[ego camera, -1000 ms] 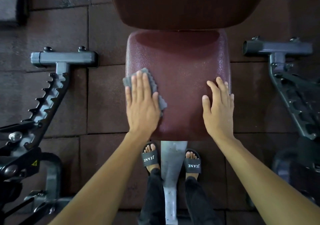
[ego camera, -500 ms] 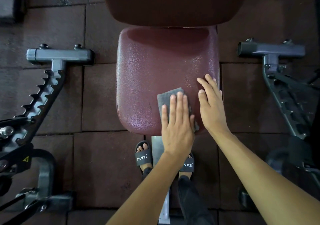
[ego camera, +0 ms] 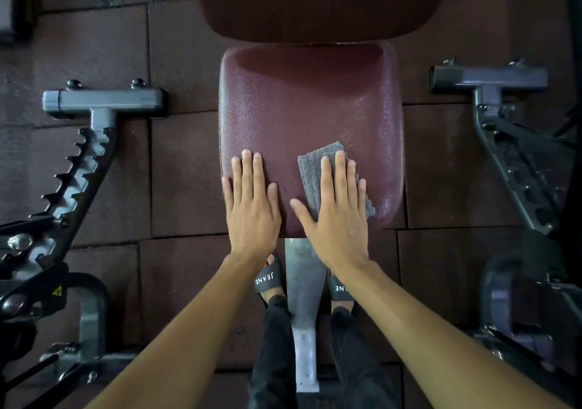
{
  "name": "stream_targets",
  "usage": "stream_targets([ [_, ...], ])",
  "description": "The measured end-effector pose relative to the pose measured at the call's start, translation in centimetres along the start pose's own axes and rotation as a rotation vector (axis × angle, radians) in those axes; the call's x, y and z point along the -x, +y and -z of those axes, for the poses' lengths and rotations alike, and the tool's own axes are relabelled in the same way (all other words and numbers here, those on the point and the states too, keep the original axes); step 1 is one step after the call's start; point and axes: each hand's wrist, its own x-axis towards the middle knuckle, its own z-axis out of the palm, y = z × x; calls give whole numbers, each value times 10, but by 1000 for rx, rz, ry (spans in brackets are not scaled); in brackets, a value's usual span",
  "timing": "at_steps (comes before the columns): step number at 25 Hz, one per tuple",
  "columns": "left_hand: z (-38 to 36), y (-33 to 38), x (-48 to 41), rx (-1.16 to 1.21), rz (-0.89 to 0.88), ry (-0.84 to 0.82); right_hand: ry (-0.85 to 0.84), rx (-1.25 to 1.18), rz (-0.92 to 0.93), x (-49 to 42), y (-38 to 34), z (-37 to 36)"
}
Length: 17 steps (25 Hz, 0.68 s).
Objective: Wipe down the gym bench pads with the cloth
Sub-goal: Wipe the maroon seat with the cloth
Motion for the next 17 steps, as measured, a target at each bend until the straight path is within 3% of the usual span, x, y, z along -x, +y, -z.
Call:
stream_targets([
  [5, 9, 1, 0, -7, 8, -87, 113, -16, -125, -9, -15, -6],
  [7, 25, -1, -2, 1, -17, -166, 125, -190, -154, -13, -18, 6],
  [9, 46, -5, -1, 36, -8, -228, 85, -534, -237, -18, -17, 26],
  [11, 69, -9, 6, 64, 50, -242, -39, -942, -381, -25, -17, 55],
  [14, 115, -16, 31, 98, 172, -193, -388, -1470, -622, -20, -37, 100],
  [17, 172, -26, 69, 113, 318, -106, -747, -1567, -577, 2, -83, 138],
])
